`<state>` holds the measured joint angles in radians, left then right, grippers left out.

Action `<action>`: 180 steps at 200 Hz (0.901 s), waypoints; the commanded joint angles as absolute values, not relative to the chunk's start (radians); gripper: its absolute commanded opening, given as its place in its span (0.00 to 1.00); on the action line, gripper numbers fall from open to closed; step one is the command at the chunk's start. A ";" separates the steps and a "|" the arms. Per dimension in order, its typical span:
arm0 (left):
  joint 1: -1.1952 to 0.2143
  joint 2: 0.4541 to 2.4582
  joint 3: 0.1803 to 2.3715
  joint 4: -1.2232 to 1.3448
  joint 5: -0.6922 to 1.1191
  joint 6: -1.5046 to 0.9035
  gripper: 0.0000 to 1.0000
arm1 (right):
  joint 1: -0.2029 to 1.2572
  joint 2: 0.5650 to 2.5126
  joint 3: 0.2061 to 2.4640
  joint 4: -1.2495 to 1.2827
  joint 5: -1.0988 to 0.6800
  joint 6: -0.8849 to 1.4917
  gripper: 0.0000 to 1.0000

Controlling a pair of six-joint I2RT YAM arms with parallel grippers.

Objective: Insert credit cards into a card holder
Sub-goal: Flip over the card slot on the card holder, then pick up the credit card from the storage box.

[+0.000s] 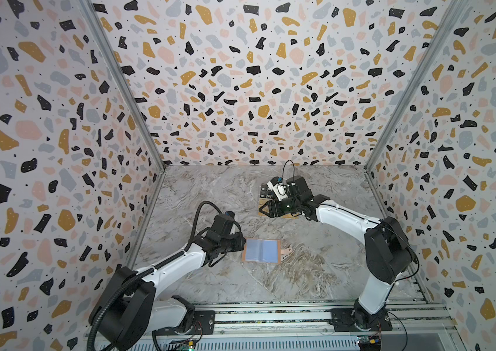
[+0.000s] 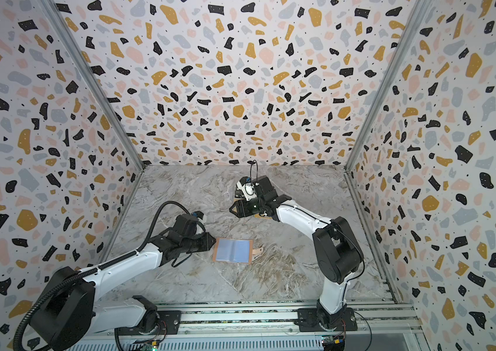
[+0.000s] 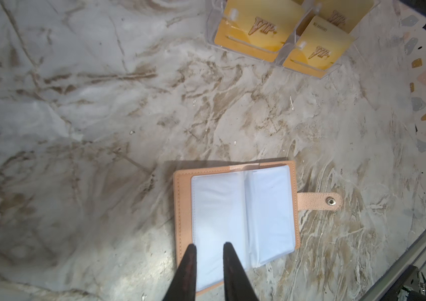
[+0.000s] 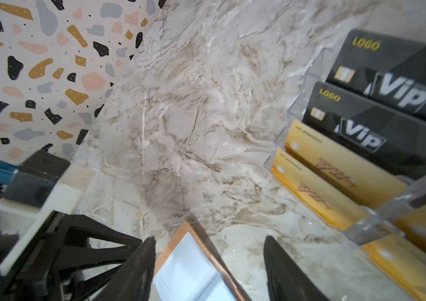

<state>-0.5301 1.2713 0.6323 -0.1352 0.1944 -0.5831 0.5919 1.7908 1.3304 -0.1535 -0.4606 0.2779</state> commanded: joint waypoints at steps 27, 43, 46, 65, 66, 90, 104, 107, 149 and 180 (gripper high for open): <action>-0.534 1.315 0.683 -0.199 0.182 -0.519 0.22 | 0.554 1.871 1.516 -0.408 -0.403 0.049 0.66; -0.538 1.324 0.678 -0.187 0.188 -0.512 0.22 | 0.549 1.895 1.558 -0.462 -0.357 0.006 0.66; -0.538 1.325 0.675 -0.183 0.191 -0.511 0.22 | 0.549 1.897 1.563 -0.467 -0.350 0.003 0.66; -0.540 1.342 0.661 -0.160 0.205 -0.505 0.21 | 0.534 1.910 1.582 -0.483 -0.350 -0.014 0.66; -0.540 1.344 0.661 -0.159 0.206 -0.505 0.21 | 0.533 1.910 1.583 -0.483 -0.350 -0.014 0.66; -0.551 1.373 0.677 -0.161 0.224 -0.501 0.21 | 0.526 1.920 1.601 -0.501 -0.337 -0.042 0.63; -0.563 1.383 0.690 -0.157 0.222 -0.499 0.21 | 0.524 1.925 1.614 -0.525 -0.323 -0.062 0.62; -0.565 1.385 0.693 -0.154 0.221 -0.499 0.21 | 0.523 1.926 1.616 -0.529 -0.322 -0.068 0.62; -0.578 1.419 0.708 -0.137 0.221 -0.489 0.20 | 0.508 1.961 1.664 -0.600 -0.269 -0.167 0.59; -0.580 1.435 0.732 -0.158 0.219 -0.473 0.20 | 0.495 1.984 1.682 -0.629 -0.274 -0.231 0.58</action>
